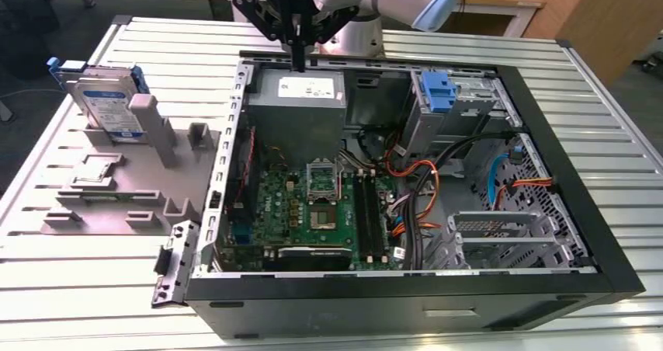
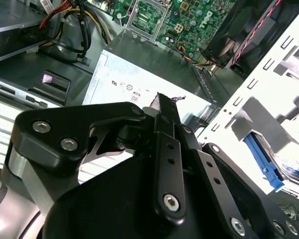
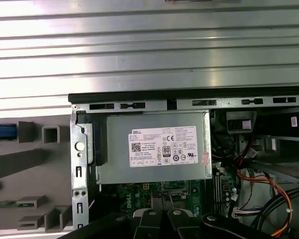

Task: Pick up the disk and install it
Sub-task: 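Reach for the disk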

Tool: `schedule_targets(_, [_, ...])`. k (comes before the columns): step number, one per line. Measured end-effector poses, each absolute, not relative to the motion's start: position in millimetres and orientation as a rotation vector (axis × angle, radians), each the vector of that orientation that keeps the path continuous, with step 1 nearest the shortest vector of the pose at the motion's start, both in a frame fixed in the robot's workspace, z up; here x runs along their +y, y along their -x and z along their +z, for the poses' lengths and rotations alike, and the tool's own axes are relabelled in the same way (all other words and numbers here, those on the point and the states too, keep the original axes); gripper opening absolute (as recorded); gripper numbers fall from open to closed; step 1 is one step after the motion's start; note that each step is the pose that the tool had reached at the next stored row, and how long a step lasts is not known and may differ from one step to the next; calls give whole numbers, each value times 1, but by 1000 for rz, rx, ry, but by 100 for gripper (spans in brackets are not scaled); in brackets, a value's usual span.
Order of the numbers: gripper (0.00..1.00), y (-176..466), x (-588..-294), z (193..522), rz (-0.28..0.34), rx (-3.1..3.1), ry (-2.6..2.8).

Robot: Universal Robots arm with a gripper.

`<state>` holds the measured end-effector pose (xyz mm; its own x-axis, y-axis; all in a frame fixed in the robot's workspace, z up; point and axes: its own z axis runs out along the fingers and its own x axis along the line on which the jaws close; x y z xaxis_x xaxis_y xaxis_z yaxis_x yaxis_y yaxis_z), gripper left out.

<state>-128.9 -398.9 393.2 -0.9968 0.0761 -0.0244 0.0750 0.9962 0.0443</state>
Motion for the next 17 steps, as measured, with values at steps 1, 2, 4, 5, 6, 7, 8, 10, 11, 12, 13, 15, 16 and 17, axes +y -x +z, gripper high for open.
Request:
schedule_targets(1, [10,129,-399,393,68,3112,-118])
schedule_targets(2, [10,130,-399,393,68,3113,-118])
schedule_targets(4, [10,131,-399,392,67,3116,-118])
schedule_targets(5, [10,131,-399,392,67,3116,-118])
schedule_targets(6, [10,132,-399,392,67,3116,-118])
schedule_targets(7, [10,132,-399,392,67,3117,-118])
schedule_targets(8, [10,132,-399,392,67,3117,-118])
schedule_targets(10, [10,132,-399,392,67,3117,-118])
schedule_targets(11, [10,133,-399,392,67,3117,-118])
schedule_targets(12, [10,133,-399,392,67,3117,-118])
schedule_targets(13, [10,133,-399,392,67,3117,-118])
schedule_targets(15, [10,134,-399,392,67,3118,-118])
schedule_targets(16, [10,134,-399,391,67,3119,-118])
schedule_targets(17, [10,135,-399,391,67,3122,-119])
